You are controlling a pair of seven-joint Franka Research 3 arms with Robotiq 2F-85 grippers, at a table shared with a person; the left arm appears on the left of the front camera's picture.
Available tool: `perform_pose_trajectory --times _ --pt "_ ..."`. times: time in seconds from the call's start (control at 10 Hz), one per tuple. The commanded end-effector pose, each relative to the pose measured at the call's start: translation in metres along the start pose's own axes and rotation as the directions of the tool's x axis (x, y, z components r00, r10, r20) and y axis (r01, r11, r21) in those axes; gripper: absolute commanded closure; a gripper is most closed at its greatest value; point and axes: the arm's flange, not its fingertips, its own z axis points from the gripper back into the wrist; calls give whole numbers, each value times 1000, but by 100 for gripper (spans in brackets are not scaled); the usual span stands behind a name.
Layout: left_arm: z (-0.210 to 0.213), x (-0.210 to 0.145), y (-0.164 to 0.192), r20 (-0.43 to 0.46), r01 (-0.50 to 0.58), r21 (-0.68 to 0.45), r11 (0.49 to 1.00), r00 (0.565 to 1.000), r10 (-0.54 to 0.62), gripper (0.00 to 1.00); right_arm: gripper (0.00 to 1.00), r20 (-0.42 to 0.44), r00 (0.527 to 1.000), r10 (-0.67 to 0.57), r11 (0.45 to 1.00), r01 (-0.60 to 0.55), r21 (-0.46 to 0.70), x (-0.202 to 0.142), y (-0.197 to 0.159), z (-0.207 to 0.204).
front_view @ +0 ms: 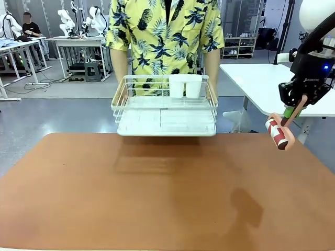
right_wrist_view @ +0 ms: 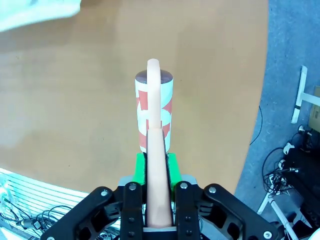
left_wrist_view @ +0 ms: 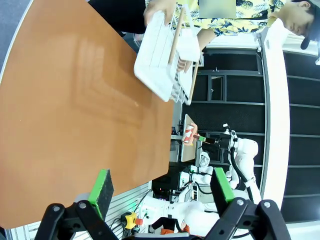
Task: Clean the table.
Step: Place the Lint Roller down when the Dish drying rack is positioned in the middle of the table.
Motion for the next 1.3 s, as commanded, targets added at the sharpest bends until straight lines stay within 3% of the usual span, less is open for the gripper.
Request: perform_pose_trajectory --times 0.0,1.2 --pt "2 -3 0 6 5 -14 1000 1000 -5 0 79 -6 1000 -21 1000 20 -24 1 2 3" --pt "2 -3 0 6 5 -14 1000 1000 -5 0 79 -6 1000 -21 1000 20 -24 1 2 3"
